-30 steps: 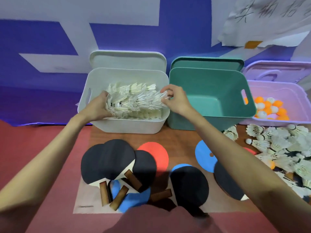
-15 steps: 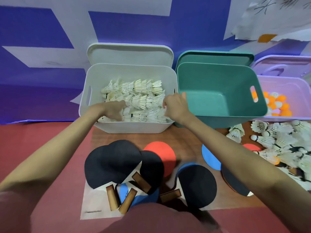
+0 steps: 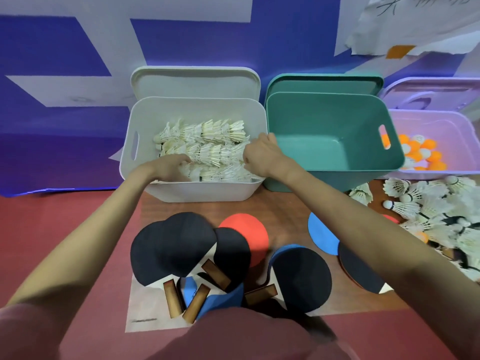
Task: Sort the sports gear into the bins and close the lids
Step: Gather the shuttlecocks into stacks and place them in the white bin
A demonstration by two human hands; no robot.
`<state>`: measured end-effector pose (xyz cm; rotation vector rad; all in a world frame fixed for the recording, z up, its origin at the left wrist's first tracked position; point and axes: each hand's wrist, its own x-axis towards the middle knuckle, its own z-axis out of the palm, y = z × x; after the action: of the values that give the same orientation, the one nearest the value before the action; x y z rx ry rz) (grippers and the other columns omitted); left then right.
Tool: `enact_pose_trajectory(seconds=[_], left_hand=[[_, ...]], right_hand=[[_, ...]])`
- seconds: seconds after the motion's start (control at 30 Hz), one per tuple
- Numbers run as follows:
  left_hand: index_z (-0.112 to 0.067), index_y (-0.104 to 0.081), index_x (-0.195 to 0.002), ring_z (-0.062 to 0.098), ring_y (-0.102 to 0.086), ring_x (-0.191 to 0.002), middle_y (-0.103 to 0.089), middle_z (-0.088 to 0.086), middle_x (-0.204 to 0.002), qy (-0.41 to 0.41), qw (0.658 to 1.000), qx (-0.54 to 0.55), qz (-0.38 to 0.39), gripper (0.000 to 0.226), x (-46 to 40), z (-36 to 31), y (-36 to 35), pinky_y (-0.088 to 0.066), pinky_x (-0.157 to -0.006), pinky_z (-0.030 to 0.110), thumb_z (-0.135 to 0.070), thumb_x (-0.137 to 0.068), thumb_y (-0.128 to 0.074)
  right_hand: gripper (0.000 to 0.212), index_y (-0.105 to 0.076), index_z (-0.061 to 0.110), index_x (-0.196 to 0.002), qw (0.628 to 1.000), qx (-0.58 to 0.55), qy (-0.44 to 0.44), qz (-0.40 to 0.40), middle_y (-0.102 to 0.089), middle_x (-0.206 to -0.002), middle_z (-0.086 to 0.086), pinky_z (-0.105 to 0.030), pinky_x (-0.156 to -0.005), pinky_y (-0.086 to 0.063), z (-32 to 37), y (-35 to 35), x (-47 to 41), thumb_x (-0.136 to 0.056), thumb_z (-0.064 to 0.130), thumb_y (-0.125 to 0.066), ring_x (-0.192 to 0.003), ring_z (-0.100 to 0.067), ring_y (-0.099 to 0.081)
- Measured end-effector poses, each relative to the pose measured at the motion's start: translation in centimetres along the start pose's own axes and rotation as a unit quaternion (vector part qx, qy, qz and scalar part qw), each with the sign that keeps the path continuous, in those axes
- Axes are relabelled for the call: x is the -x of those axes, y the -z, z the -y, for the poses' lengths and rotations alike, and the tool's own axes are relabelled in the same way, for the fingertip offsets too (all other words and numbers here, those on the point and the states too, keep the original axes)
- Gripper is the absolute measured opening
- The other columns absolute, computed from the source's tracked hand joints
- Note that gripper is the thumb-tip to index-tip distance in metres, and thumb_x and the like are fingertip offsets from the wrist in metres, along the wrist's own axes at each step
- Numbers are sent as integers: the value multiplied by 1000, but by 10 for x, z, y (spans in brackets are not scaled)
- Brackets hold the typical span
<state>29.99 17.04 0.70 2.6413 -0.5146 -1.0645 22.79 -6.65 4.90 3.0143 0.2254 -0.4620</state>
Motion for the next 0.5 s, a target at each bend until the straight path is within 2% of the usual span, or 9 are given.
enact_pose_trajectory(seconds=[0.07, 0.13, 0.2, 0.27, 0.33, 0.43, 0.5], left_hand=[[-12, -44, -137, 30, -47, -125, -46, 14, -140, -4, 996, 12, -88, 59, 12, -7, 0, -37, -100, 36, -23, -84, -69], [-11, -48, -132, 30, -52, -116, -50, 16, -133, -48, 970, 54, -232, 51, 26, -23, -8, -41, -96, 38, -15, -84, -66], [-8, -49, -127, 24, -56, -107, -52, 13, -124, -132, 910, 125, -372, 44, 46, -51, -24, -43, -92, 35, -7, -84, -62], [-7, -50, -121, 19, -57, -98, -53, 10, -114, -213, 858, 166, -436, 37, 66, -86, -44, -45, -88, 29, -2, -85, -57], [-6, -52, -116, 17, -58, -92, -53, 7, -108, -265, 846, 190, -423, 31, 77, -117, -69, -48, -84, 28, 1, -85, -54], [-11, -56, -111, 15, -59, -91, -59, 3, -102, -286, 874, 233, -315, 27, 80, -158, -114, -51, -83, 33, -3, -85, -54], [-13, -57, -111, 12, -58, -91, -59, 2, -100, -302, 894, 223, -245, 30, 78, -186, -145, -50, -84, 30, -6, -82, -55]], right_hand=[[24, -64, 14, -110, 997, -59, 4, -59, -52, -115, -11, -37, -91, -25, -3, -3, 15, -91, 25, -54, -112, -29, -41], [31, -61, 15, -119, 969, -193, 4, -156, -48, -120, -10, -34, -92, -24, -8, -9, 41, -90, 25, -56, -113, -27, -41], [30, -62, 13, -117, 918, -297, -14, -262, -50, -116, -11, -30, -91, -26, -14, -19, 74, -87, 17, -58, -109, -25, -46], [28, -63, 10, -111, 874, -337, -59, -345, -52, -112, -11, -31, -92, -33, -25, -36, 110, -84, 10, -56, -106, -24, -49], [27, -64, 8, -108, 848, -360, -111, -374, -51, -109, -11, -34, -94, -39, -44, -61, 146, -83, 7, -54, -104, -24, -50], [30, -62, 6, -110, 837, -389, -187, -337, -49, -109, -12, -40, -95, -42, -79, -106, 197, -81, 9, -52, -105, -27, -50], [34, -59, 5, -112, 840, -392, -230, -298, -47, -112, -14, -40, -97, -42, -102, -134, 230, -80, 8, -51, -108, -29, -49]])
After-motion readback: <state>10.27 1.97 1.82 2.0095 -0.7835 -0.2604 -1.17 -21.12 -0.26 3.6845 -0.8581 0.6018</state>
